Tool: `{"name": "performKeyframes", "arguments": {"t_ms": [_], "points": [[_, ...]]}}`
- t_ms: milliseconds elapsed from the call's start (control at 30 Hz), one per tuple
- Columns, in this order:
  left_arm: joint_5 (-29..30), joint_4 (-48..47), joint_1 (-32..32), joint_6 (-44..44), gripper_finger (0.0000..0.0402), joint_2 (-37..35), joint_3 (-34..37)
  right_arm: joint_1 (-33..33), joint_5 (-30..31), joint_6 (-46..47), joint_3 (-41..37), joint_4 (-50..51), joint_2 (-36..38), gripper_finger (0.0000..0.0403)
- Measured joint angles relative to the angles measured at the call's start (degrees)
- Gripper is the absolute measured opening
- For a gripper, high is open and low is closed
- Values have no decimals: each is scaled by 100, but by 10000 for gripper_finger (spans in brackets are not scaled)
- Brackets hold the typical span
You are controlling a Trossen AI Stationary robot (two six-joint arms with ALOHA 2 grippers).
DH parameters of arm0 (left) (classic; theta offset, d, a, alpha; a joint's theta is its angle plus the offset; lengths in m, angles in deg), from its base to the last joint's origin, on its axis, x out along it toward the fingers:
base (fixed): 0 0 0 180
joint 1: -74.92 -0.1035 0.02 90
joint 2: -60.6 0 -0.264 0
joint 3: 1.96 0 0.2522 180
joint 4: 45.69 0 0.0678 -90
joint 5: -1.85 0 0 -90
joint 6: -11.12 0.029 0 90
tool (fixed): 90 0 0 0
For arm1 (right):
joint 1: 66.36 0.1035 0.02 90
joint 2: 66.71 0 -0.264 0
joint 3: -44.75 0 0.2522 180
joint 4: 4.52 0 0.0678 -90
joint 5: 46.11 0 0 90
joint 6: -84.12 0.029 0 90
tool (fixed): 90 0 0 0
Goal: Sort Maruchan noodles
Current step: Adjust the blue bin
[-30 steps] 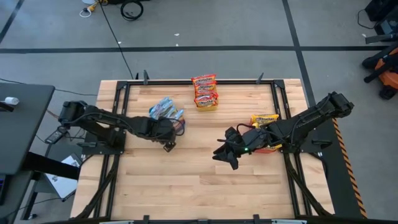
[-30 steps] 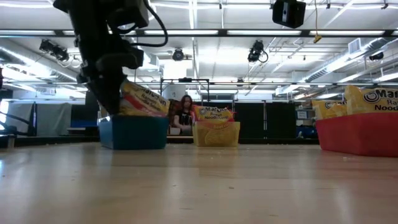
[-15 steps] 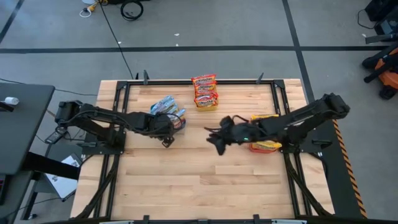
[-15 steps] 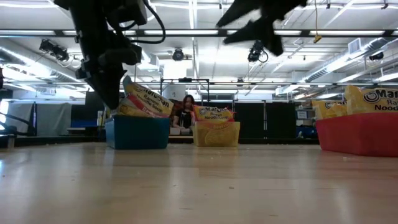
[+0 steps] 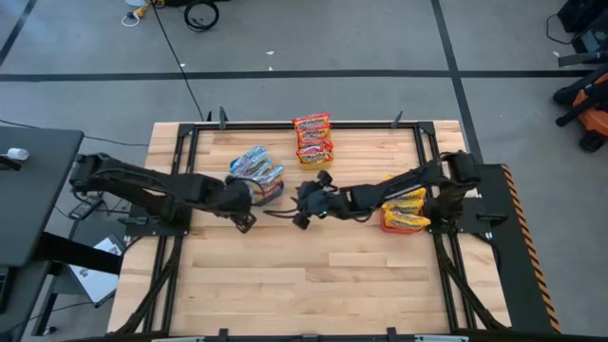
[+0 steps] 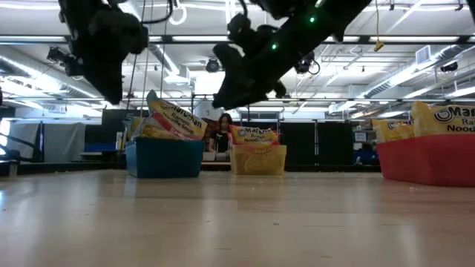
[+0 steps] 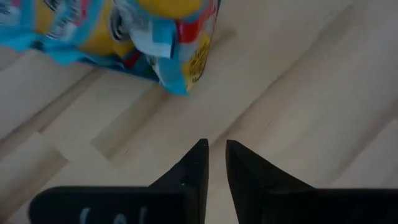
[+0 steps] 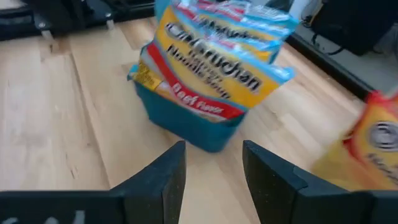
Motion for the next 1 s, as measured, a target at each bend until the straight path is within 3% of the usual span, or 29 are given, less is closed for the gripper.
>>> {"name": "performKeyframes", "arguments": {"t_ms": [200, 400, 600, 733, 1000], "points": [[412, -405, -410, -14, 59, -903, -2, -60, -87, 39, 13, -200, -477, 198], [596, -551, -2232, 1032, 59, -1198, -6, -265, -43, -234, 11, -170, -744, 237], [585, -141, -3806, 2376, 59, -545, -4, -407, -503, -793, 11, -493, -1077, 244], [487, 394, -4582, 2789, 59, -64, -4, -428, -809, -709, 10, -710, -1277, 243], [-1126, 1461, -5504, 3330, 39, 1334, -4, -285, -976, -607, 9, -902, -1274, 242]]}}
